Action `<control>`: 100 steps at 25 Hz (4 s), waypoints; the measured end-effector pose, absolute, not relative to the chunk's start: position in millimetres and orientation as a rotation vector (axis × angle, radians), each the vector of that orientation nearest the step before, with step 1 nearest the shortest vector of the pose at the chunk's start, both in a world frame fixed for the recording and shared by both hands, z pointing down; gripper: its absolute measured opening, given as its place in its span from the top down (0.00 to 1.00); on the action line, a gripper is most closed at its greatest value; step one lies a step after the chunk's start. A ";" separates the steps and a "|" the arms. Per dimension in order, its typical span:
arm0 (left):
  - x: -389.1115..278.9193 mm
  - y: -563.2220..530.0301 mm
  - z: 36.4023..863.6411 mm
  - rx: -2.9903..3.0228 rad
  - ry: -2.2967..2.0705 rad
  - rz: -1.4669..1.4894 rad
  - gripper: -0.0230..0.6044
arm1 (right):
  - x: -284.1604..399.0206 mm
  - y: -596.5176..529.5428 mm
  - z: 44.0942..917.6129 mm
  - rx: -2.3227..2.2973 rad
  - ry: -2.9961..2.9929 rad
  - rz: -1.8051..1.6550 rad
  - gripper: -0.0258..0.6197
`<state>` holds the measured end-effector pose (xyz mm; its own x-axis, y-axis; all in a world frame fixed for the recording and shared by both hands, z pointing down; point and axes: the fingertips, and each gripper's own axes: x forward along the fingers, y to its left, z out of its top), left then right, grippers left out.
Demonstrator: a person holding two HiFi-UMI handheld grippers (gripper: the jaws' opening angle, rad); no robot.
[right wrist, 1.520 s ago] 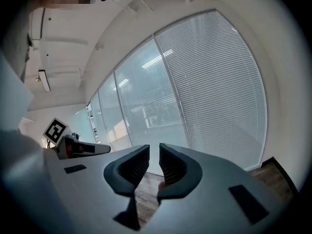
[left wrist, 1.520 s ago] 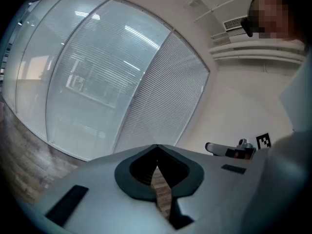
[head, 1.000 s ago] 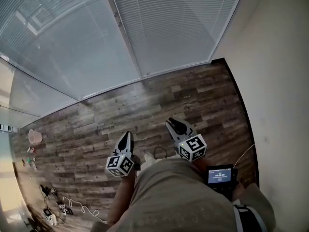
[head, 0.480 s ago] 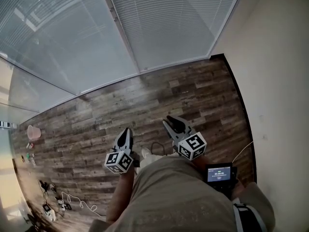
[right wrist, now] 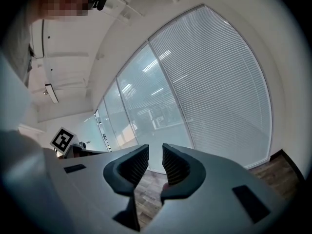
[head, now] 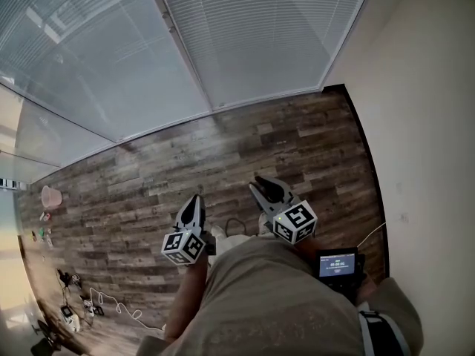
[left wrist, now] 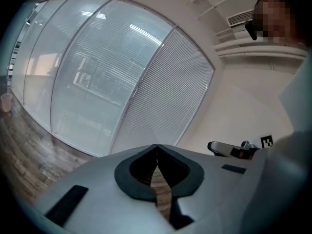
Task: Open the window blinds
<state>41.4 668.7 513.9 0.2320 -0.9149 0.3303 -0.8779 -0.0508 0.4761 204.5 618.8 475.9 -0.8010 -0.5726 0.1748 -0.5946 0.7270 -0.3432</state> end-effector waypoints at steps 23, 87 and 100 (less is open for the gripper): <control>79.0 665.5 509.1 1.824 -1.772 -0.088 0.94 | 247.3 596.8 479.9 0.837 -2.898 0.640 0.84; -168.5 368.2 532.4 1.981 -1.610 -0.058 0.86 | -29.8 317.6 490.3 0.903 -2.848 0.562 0.84; -97.0 291.7 521.4 1.906 -1.693 -0.040 0.83 | 50.6 233.5 477.0 0.821 -2.864 0.573 0.81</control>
<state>-97.0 291.7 521.4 0.1929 -0.9172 0.3486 -0.8995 -0.0234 0.4363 50.6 233.5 477.0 -0.8483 -0.4890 0.2032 -0.5296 0.7828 -0.3268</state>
